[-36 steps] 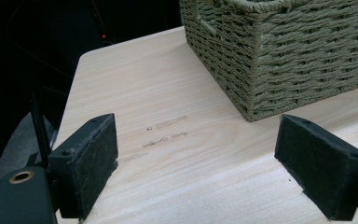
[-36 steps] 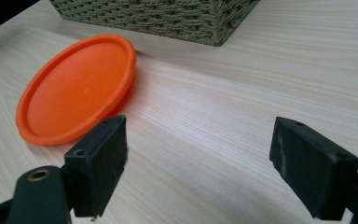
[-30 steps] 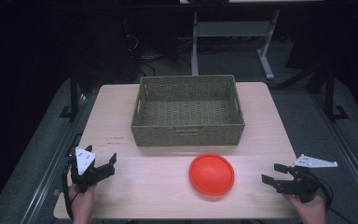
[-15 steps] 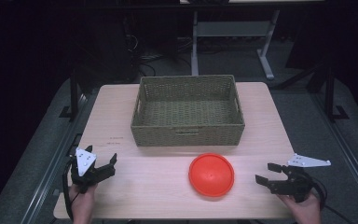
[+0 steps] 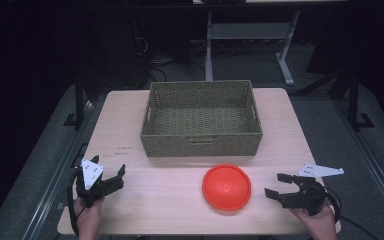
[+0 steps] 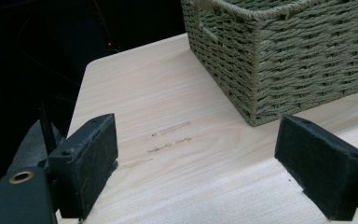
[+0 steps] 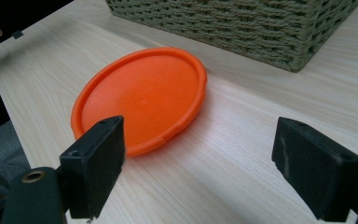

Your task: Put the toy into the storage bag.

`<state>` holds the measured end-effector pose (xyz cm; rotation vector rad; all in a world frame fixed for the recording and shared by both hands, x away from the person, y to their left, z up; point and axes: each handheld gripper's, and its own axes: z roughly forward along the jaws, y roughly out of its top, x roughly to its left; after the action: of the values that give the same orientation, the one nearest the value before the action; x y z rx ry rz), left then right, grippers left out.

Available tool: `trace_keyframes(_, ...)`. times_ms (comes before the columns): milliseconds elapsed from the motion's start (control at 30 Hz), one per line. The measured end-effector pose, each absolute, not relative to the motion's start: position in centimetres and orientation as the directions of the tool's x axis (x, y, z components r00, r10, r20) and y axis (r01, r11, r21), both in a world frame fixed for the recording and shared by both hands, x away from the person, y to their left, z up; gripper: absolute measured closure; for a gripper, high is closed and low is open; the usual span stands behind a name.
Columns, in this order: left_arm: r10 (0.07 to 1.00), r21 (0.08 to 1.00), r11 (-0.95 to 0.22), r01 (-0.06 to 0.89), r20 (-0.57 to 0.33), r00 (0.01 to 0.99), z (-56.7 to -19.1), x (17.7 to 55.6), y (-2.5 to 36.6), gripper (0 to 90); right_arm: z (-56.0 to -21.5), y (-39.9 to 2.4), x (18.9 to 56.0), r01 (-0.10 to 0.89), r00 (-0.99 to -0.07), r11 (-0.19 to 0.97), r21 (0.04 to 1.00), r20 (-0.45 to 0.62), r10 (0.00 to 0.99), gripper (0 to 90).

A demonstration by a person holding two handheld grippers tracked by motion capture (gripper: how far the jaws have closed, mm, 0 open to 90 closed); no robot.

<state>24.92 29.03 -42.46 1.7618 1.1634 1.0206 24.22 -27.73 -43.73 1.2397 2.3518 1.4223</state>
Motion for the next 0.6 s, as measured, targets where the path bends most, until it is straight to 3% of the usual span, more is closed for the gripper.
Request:
trace_keyframes(500,0.937,0.902,-0.304,0.307,0.225,0.266,-42.4,24.8,28.8,12.7,-43.8,-25.7,25.5,0.601,-0.680,0.268,0.753,0.306,0.666,17.1)
trace_keyframes(600,0.939,0.901,-0.303,0.311,0.226,0.260,-42.4,24.9,28.9,12.7,-43.7,-25.0,26.1,0.616,-0.701,0.282,0.736,0.347,0.623,17.1)
